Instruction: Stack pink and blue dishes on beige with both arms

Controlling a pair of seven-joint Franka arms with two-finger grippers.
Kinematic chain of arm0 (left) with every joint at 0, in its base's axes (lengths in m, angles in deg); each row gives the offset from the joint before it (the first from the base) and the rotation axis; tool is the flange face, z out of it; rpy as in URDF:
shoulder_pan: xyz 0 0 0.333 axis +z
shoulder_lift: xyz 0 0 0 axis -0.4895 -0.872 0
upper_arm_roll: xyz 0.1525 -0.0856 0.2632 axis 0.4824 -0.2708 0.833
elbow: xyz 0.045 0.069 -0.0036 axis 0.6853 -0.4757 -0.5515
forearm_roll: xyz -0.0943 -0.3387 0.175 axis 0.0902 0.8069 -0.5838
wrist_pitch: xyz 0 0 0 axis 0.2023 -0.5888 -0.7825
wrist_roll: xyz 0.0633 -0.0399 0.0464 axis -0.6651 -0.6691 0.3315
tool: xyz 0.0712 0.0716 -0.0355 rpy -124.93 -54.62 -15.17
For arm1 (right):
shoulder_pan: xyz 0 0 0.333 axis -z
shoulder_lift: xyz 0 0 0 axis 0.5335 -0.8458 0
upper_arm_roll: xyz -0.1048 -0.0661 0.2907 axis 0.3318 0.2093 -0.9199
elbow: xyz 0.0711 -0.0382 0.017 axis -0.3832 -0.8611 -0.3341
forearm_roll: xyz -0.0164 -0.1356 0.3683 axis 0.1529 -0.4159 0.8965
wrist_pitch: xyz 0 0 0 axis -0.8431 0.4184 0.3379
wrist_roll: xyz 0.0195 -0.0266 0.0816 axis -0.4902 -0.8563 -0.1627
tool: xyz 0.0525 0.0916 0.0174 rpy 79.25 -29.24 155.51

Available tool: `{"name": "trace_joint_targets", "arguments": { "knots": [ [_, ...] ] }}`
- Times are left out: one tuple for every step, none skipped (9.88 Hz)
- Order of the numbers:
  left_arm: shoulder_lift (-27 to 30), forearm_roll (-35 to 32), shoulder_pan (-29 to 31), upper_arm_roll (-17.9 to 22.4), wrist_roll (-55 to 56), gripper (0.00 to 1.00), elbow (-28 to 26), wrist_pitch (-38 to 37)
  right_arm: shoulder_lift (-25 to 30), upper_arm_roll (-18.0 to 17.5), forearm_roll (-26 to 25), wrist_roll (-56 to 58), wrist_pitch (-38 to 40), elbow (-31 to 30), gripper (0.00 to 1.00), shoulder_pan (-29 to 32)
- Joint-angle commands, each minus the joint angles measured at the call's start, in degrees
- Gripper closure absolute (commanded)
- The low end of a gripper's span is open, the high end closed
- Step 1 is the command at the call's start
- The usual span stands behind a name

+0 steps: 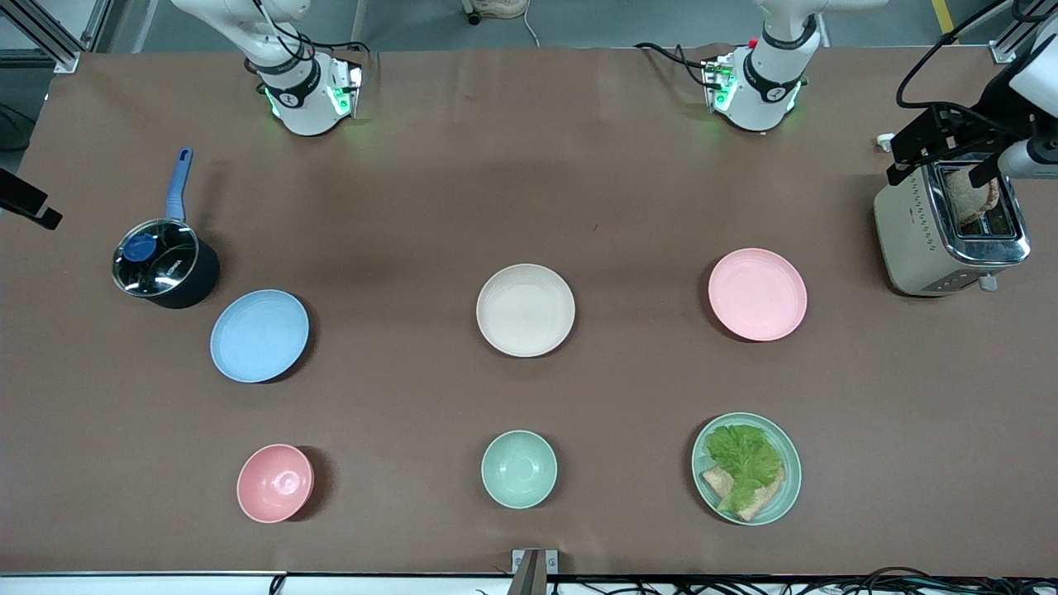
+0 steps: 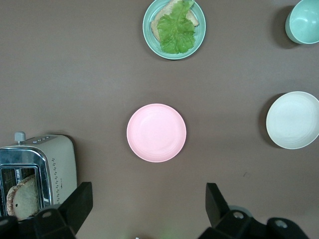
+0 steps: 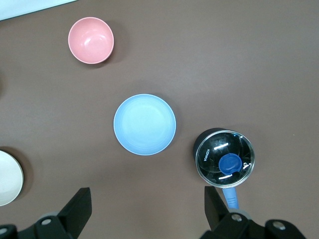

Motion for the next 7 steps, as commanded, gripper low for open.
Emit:
{"name": "trace_joint_targets", "arguments": {
  "knots": [
    [0.67,0.57,-0.6,0.67,0.72,0.0,-2.57,0.57,0.78,-0.58,-0.69,0.22,0.14,-0.71,0.0,0.77],
    [0.59,0.57,-0.51,0.67,0.55,0.0,-2.39,0.57,0.78,-0.58,-0.69,0.13,0.06,-0.71,0.0,0.77],
    [0.41,0.66,-0.42,0.67,0.28,0.0,-2.3,0.57,0.78,-0.67,-0.69,0.13,0.05,-0.71,0.0,0.77],
    [0.06,0.58,-0.24,1.02,-0.24,0.0,-2.39,0.49,0.78,-0.59,-0.6,0.22,0.05,-0.71,0.0,0.77],
    [-0.2,0.66,-0.68,2.77,-0.33,0.0,-2.3,0.57,0.6,-0.58,-0.6,0.22,-0.21,-0.79,0.0,0.77],
    [-1.16,0.92,-0.6,3.31,-0.86,0.0,-2.74,0.57,-0.09,-0.58,-0.69,0.3,-0.38,-0.79,0.0,1.03],
    [-2.65,2.14,-0.68,5.14,-3.65,0.0,-3.53,0.57,-1.93,-0.58,-0.6,1.35,-0.65,-1.05,0.0,1.64]
  ]
}}
